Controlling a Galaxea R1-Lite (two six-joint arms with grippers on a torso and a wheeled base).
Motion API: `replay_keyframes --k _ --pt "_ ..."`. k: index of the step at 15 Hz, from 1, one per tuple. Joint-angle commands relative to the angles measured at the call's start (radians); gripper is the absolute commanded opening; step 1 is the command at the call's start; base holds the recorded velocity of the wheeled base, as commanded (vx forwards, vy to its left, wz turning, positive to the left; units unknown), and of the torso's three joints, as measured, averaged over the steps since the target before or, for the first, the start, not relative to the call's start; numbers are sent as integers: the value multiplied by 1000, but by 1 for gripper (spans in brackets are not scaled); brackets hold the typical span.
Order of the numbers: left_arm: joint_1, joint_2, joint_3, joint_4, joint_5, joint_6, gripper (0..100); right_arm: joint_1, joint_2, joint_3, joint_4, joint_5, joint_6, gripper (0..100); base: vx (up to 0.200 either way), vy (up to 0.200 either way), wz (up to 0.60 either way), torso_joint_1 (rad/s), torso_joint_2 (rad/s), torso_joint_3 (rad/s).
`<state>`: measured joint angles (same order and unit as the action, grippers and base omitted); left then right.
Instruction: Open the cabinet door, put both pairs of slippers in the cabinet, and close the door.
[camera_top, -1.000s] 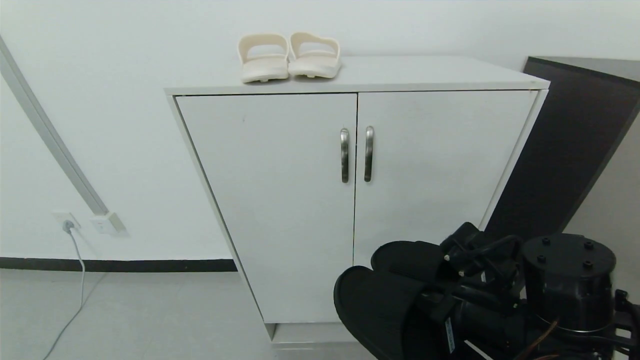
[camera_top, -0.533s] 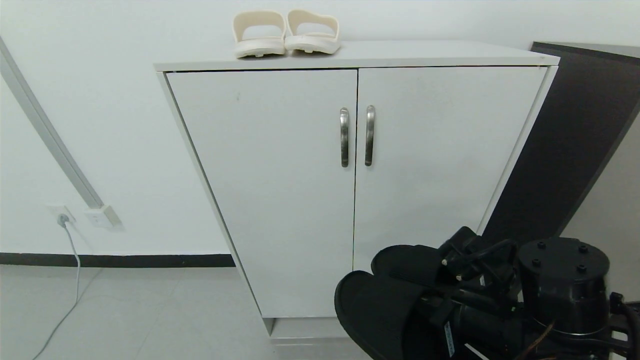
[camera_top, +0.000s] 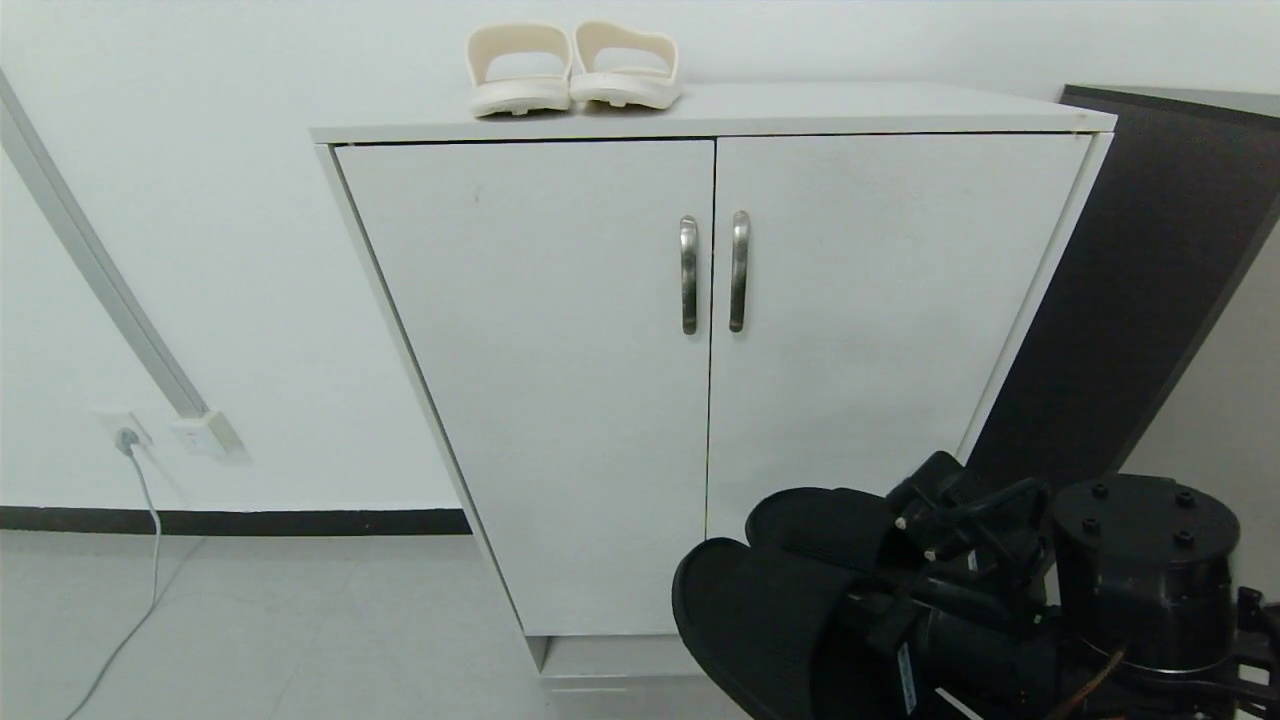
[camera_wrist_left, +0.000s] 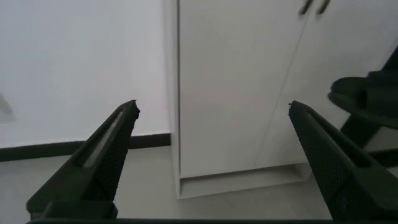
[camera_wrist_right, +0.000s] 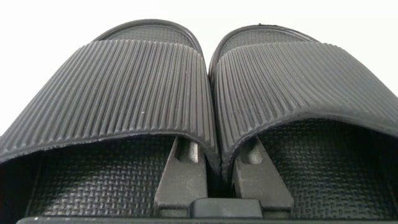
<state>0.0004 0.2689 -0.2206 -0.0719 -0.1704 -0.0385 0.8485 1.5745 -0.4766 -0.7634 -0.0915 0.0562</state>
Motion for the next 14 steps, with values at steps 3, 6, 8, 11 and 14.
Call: replay_keyframes --k 3,6,8,11,14 --pt "0 385 -20 -255 -139 -26 100 0 -10 3 -2 1 -1 0 0 0 0 0 0 0" --pt "-94 572 -117 -353 -156 -26 100 0 -22 7 -1 1 -1 0 0 0 0 0 0 0" --pt "-181 673 -171 -364 -136 -31 100 1 -21 7 -1 1 -1 0 0 0 0 0 0 0" --pt "-353 826 -215 -508 -15 -115 100 4 -22 7 -1 3 -1 0 0 0 0 0 0 0" --pt "-537 1007 -292 -648 135 -124 100 4 -22 10 -1 16 -1 0 0 0 0 0 0 0"
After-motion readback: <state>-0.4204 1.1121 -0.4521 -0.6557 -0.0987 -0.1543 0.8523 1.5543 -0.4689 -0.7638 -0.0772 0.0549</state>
